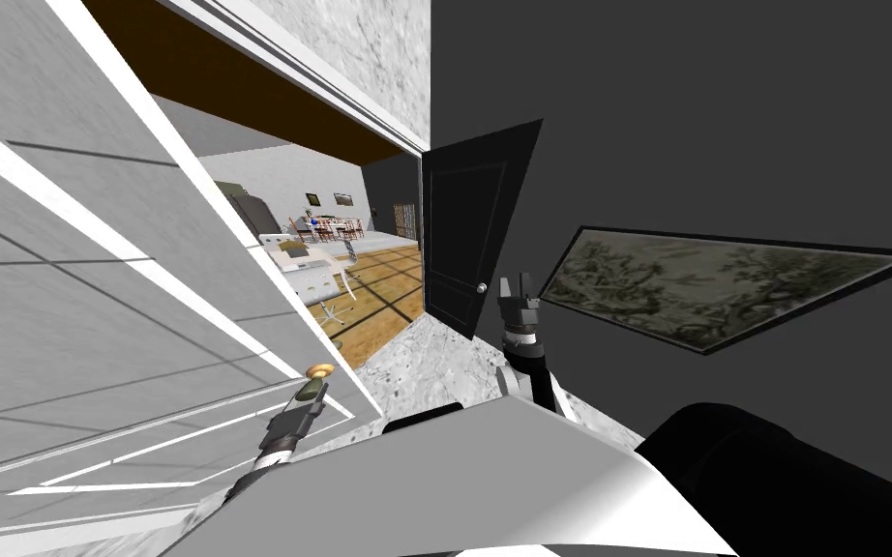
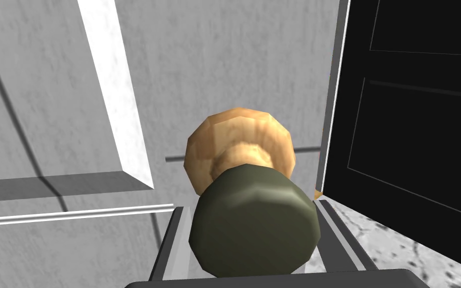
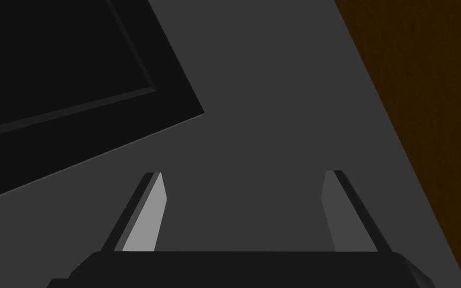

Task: Pull the door open

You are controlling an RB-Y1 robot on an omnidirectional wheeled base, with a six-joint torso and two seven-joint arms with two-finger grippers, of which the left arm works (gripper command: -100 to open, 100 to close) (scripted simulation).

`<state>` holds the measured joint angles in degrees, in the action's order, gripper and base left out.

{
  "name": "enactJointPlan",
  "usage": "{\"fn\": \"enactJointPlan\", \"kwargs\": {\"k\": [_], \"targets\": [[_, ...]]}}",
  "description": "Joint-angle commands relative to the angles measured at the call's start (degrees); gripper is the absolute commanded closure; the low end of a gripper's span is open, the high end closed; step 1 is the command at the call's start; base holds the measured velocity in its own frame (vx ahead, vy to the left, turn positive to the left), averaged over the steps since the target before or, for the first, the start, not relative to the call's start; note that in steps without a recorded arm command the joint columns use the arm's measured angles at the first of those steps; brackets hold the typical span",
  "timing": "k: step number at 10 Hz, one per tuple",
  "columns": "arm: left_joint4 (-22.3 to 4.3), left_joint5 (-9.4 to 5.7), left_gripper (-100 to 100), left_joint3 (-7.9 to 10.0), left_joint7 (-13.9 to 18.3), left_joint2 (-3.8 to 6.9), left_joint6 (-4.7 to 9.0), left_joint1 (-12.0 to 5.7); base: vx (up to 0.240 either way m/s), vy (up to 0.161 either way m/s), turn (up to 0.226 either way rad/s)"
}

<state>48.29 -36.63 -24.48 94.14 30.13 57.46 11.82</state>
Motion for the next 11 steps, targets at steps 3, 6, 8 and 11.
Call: {"fn": "enactJointPlan", "kwargs": {"k": [3,6,8,11], "targets": [[-0.1,0.92,100,-1.90,2.1,1.84,3.26,1.63,-0.210,0.049,-0.118],[-0.5,1.57,100,-3.24,3.7,3.12,5.51,2.58,-0.199,0.038,-0.112],[-1.6,1.57,100,-4.25,4.1,3.21,6.13,2.49,-0.120,0.019,-0.078],[-2.5,1.49,100,-5.62,5.0,4.04,8.11,2.69,-0.202,0.051,-0.135]]}}
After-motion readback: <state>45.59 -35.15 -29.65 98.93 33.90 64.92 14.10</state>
